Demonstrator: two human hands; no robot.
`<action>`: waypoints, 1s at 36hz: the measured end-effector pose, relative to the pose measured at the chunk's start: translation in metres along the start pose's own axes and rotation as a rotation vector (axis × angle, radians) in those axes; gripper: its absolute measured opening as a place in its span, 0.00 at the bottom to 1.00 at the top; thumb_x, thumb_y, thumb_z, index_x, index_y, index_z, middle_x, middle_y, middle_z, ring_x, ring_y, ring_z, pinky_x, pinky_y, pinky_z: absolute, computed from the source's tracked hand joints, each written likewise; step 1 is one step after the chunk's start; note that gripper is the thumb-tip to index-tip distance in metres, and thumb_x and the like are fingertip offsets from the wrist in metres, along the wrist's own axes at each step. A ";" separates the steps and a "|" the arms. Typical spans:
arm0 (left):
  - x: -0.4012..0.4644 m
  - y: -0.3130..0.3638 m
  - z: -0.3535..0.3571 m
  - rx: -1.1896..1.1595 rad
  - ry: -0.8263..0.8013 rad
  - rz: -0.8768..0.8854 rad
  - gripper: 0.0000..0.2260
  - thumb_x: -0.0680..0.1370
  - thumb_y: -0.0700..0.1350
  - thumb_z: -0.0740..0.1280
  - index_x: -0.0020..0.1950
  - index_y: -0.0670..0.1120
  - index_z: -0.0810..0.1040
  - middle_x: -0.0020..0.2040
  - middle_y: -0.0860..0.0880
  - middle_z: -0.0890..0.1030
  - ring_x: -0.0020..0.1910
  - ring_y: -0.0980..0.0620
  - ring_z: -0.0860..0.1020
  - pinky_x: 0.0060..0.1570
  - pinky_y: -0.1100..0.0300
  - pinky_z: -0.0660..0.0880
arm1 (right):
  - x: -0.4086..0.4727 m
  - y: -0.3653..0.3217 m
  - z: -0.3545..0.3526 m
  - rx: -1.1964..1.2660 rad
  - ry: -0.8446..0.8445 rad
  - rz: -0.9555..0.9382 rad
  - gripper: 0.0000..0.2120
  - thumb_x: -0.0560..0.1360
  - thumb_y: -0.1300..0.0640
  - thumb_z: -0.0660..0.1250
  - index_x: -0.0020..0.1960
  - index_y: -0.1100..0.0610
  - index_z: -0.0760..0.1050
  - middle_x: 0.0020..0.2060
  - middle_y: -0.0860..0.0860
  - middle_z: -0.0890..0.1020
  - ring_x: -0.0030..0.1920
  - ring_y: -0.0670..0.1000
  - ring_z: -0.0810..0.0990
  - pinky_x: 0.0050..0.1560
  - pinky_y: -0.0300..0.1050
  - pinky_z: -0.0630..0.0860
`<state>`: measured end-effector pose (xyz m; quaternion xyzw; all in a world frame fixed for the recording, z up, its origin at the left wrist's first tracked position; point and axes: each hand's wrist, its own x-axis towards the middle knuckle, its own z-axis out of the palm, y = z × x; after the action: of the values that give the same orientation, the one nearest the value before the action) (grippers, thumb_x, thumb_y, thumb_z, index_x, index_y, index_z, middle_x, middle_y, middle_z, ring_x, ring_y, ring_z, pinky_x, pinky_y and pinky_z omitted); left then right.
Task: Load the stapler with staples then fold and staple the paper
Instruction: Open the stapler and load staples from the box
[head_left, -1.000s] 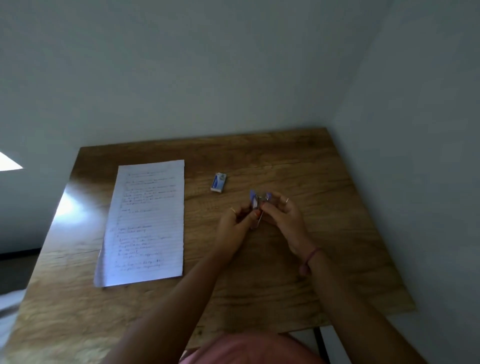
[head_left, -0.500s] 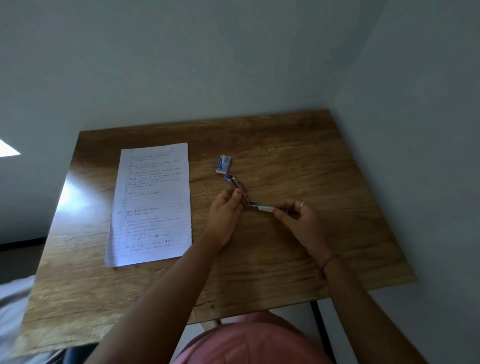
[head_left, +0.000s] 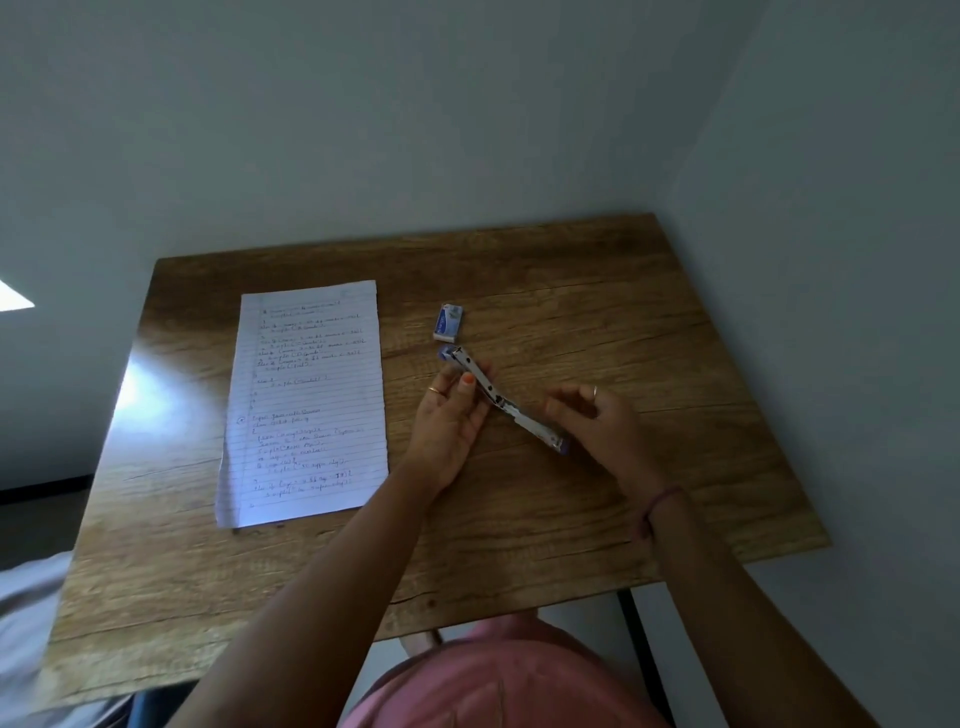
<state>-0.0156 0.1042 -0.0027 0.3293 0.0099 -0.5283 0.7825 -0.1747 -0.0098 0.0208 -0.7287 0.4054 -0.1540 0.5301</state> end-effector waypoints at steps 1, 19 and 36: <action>0.000 0.000 0.000 -0.006 -0.005 -0.001 0.14 0.78 0.35 0.63 0.62 0.43 0.74 0.57 0.44 0.83 0.60 0.49 0.80 0.51 0.57 0.79 | 0.004 -0.006 0.001 -0.014 -0.003 -0.009 0.05 0.72 0.45 0.70 0.45 0.35 0.77 0.43 0.33 0.80 0.46 0.30 0.77 0.36 0.27 0.73; -0.017 0.000 0.006 0.163 -0.045 0.041 0.12 0.76 0.42 0.67 0.58 0.47 0.82 0.58 0.44 0.83 0.58 0.49 0.81 0.52 0.57 0.78 | 0.025 -0.064 0.028 -0.047 -0.147 -0.204 0.09 0.74 0.55 0.70 0.53 0.54 0.82 0.45 0.47 0.85 0.47 0.44 0.83 0.51 0.49 0.81; -0.035 0.029 0.064 0.566 -0.091 0.289 0.08 0.76 0.48 0.67 0.48 0.59 0.84 0.46 0.55 0.85 0.47 0.58 0.82 0.46 0.64 0.78 | 0.024 -0.104 0.004 -0.119 -0.056 -0.407 0.10 0.66 0.52 0.74 0.43 0.55 0.79 0.34 0.46 0.82 0.34 0.40 0.81 0.34 0.33 0.77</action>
<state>-0.0284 0.1058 0.0745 0.5079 -0.2193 -0.4077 0.7264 -0.1128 -0.0136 0.1075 -0.8294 0.2436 -0.2135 0.4552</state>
